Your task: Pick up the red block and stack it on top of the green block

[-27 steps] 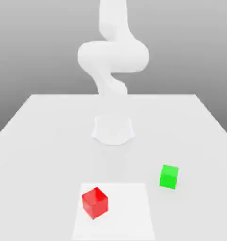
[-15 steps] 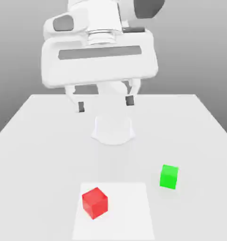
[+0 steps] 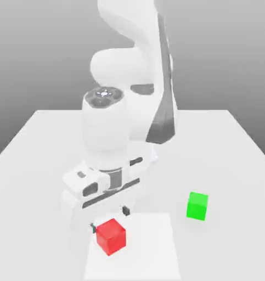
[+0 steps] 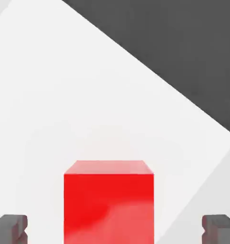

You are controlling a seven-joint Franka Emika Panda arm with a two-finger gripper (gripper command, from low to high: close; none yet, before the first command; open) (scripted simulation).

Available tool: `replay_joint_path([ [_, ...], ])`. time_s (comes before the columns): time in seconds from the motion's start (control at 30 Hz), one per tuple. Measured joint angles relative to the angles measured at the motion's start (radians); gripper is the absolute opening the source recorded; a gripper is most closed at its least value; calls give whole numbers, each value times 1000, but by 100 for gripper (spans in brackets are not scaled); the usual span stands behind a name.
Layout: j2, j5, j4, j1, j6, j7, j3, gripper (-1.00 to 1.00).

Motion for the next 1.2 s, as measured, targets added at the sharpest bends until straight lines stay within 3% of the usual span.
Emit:
replay_joint_path([
  [0.07, 56, 44, 8, -33, 44, -32, 42, 0],
  [0.1, 76, 59, 11, -47, 61, -43, 60, -100],
  [0.33, 77, 57, 11, -49, 59, -42, 62, -100],
  [0.6, -124, -107, -24, 13, -101, 75, -32, -100],
  [0.77, -251, -127, -109, 216, -153, -156, 53, -100],
  [0.97, -392, -174, -215, 364, -184, -416, 136, -100],
  [1.2, -238, -164, -250, 464, 13, -568, 181, -100],
])
